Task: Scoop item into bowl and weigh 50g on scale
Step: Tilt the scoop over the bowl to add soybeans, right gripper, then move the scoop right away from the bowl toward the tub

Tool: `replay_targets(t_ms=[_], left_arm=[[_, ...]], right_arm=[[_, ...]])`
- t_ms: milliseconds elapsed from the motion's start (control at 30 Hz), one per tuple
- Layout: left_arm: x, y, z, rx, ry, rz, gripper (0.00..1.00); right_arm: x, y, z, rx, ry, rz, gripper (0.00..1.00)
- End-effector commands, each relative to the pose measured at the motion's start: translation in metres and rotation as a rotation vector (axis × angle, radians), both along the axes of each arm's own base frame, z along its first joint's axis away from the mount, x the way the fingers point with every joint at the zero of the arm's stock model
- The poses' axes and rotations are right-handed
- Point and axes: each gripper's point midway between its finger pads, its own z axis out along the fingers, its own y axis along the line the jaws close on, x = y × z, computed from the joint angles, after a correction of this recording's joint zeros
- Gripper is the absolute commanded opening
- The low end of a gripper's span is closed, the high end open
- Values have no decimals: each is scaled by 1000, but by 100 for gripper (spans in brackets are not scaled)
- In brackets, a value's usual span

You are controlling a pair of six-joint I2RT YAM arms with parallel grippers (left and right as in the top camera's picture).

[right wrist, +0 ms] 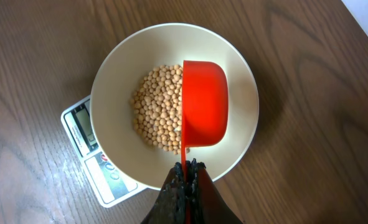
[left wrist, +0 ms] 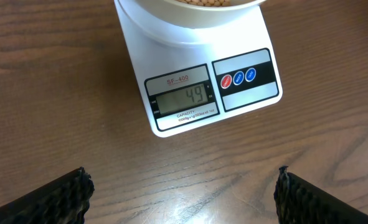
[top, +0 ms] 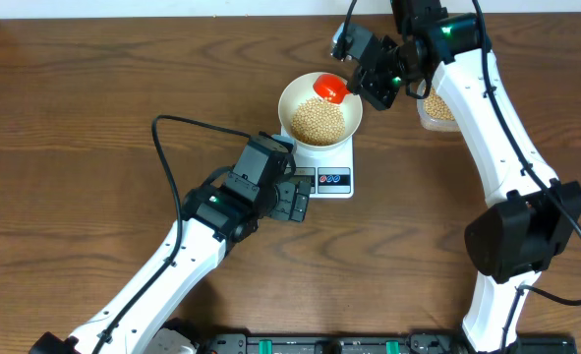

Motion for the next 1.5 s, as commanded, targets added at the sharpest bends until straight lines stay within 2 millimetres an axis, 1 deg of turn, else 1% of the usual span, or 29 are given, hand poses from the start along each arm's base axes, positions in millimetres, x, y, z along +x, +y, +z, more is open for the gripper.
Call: replay_targets(t_ms=[0, 167, 367, 600, 700, 833, 1000, 1233, 1367, 1433, 1467], left_arm=[[1, 1, 4, 1, -17, -4, 95], [0, 1, 4, 1, -17, -4, 95], [1, 1, 4, 1, -17, -4, 95], [1, 1, 4, 1, -17, -4, 95], [1, 1, 4, 1, -17, -4, 95], [1, 1, 4, 1, -17, -4, 95], [1, 1, 4, 1, -17, -4, 95], [1, 1, 4, 1, -17, -4, 95], [1, 1, 4, 1, -17, -4, 95], [1, 1, 4, 1, -17, -4, 95], [1, 1, 4, 1, -17, -4, 95]], right_arm=[[-3, 5, 22, 14, -54, 24, 1], [-2, 4, 23, 48, -10, -49, 1], [-4, 3, 37, 236, 101, -99, 1], [-1, -14, 51, 373, 167, -133, 1], [1, -24, 57, 427, 202, -172, 1], [2, -37, 66, 503, 226, -180, 1], [7, -55, 67, 519, 238, -231, 1], [8, -56, 67, 518, 237, -236, 1], [9, -62, 66, 519, 238, -249, 1], [9, -69, 66, 520, 246, -268, 1], [9, -79, 65, 520, 257, -295, 1]])
